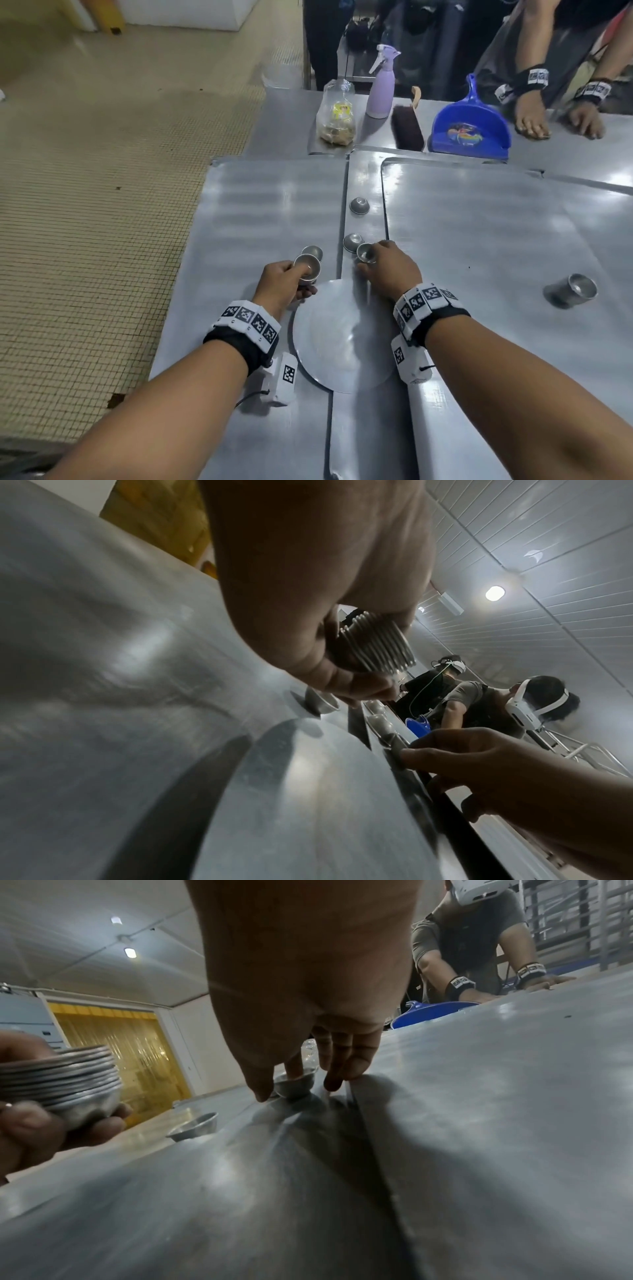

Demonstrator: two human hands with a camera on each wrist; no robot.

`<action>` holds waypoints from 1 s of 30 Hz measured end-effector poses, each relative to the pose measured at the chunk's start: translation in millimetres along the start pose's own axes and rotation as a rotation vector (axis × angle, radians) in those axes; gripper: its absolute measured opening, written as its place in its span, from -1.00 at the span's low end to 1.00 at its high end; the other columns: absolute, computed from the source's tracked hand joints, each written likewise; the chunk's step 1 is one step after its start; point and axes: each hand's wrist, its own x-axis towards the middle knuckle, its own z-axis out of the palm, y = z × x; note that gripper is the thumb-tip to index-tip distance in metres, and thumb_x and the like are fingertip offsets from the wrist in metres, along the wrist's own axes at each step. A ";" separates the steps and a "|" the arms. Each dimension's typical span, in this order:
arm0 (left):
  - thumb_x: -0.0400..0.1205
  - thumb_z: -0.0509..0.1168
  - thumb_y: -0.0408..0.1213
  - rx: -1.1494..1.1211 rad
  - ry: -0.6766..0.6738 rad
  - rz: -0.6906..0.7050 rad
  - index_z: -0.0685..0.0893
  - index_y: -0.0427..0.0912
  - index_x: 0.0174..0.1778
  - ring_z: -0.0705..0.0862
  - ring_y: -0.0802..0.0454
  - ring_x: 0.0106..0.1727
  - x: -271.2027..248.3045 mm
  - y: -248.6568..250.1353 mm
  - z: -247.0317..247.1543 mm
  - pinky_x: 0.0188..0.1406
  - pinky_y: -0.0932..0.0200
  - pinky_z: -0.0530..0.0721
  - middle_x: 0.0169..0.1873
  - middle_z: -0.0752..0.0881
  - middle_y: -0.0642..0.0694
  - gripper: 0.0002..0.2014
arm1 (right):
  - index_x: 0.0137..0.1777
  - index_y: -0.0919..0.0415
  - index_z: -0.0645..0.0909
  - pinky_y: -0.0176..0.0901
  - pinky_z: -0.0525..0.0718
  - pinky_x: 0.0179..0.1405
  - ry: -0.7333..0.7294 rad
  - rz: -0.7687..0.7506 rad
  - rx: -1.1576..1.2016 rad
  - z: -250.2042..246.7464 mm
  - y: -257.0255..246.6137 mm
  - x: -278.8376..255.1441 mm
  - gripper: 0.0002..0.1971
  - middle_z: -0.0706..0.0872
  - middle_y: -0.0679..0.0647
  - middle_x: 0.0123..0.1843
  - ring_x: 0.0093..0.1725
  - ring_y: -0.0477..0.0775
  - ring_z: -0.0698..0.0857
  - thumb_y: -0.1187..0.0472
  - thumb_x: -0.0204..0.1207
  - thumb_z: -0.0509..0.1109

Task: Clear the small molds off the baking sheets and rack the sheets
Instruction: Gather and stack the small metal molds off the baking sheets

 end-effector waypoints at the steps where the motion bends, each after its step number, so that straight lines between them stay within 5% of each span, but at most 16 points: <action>1: 0.62 0.33 -0.40 0.002 0.001 0.001 0.68 -0.60 0.05 0.74 -0.11 -0.46 0.0 -0.2 -1.5 -0.43 0.15 0.68 -0.27 0.77 -0.40 -0.74 | 0.19 -0.04 0.65 0.02 0.59 0.11 0.004 -0.002 -0.006 1.2 -0.3 -0.1 -0.73 0.60 0.06 0.26 0.22 0.22 0.68 -0.09 0.58 0.32; 5: 0.60 0.36 -0.37 0.009 0.004 0.002 0.66 -0.63 0.06 0.76 -0.13 -0.43 2.7 -3.8 -4.1 -0.35 0.11 0.70 -0.30 0.78 -0.37 -0.69 | 0.16 0.06 0.54 0.00 0.56 -0.01 0.048 0.040 -0.014 1.4 -2.1 -2.5 -0.72 0.67 0.06 0.19 0.17 0.22 0.68 -0.07 0.56 0.36; 9: 0.51 0.39 -0.28 0.028 0.005 0.005 0.69 -0.59 0.02 0.78 -0.14 -0.40 2.0 -4.2 -3.3 -0.22 0.00 0.71 -0.37 0.80 -0.30 -0.63 | 0.42 0.04 0.47 0.06 0.62 0.11 0.041 0.039 -0.013 0.1 -3.3 -5.5 -0.50 0.65 0.07 0.29 0.27 0.24 0.68 -0.08 0.53 0.41; 13: 0.36 0.38 -0.16 0.056 0.014 0.022 0.71 -0.56 -0.02 0.76 -0.17 -0.36 1.4 -2.3 -2.5 -0.18 -0.04 0.72 -0.43 0.80 -0.25 -0.52 | 0.11 -0.10 0.63 -0.01 0.62 0.01 0.012 0.039 -0.039 4.5 -3.6 -10.5 -0.74 0.59 0.00 0.14 0.16 0.17 0.69 -0.10 0.45 0.37; 16: 0.48 0.39 -0.22 0.096 0.037 0.025 0.70 -0.56 -0.03 0.69 -0.07 -0.48 4.1 -2.7 -5.2 -0.36 0.10 0.64 -0.46 0.79 -0.25 -0.62 | 0.04 -0.12 0.59 -0.06 0.55 -0.05 0.033 0.019 0.001 6.1 -4.9 -15.7 -0.77 0.61 -0.07 0.13 0.16 0.11 0.67 -0.11 0.41 0.35; 22: 0.56 0.37 -0.28 0.099 0.097 0.056 0.70 -0.55 -0.08 0.72 -0.03 -0.47 10.9 -5.0 -16.9 -0.38 0.12 0.56 -0.49 0.78 -0.23 -0.69 | 0.38 0.00 0.52 -0.04 0.60 -0.04 0.111 -0.116 0.088 6.5 -27.9 -31.3 -0.55 0.73 0.02 0.19 0.12 0.15 0.71 -0.06 0.54 0.48; 27: 0.58 0.40 -0.34 -0.013 0.095 0.086 0.72 -0.40 -0.21 0.72 -0.06 -0.45 7.8 -1.8 -28.7 -0.53 0.25 0.57 -0.41 0.75 -0.29 -0.84 | 0.40 -0.01 0.52 -0.01 0.67 0.04 0.135 -0.244 0.208 20.0 -65.3 -41.3 -0.48 0.74 -0.07 0.22 0.13 0.06 0.74 -0.17 0.52 0.51; 30: 0.54 0.43 -0.20 -0.207 0.048 0.054 0.84 -0.25 -0.26 0.76 -0.14 -0.29 4.3 4.0 -34.1 -0.26 0.03 0.76 -0.33 0.77 -0.26 -0.80 | 0.41 -0.04 0.51 -0.05 0.67 0.05 0.117 -0.285 0.259 30.7 -87.9 -42.7 -0.48 0.76 -0.10 0.20 0.13 0.02 0.73 -0.15 0.51 0.52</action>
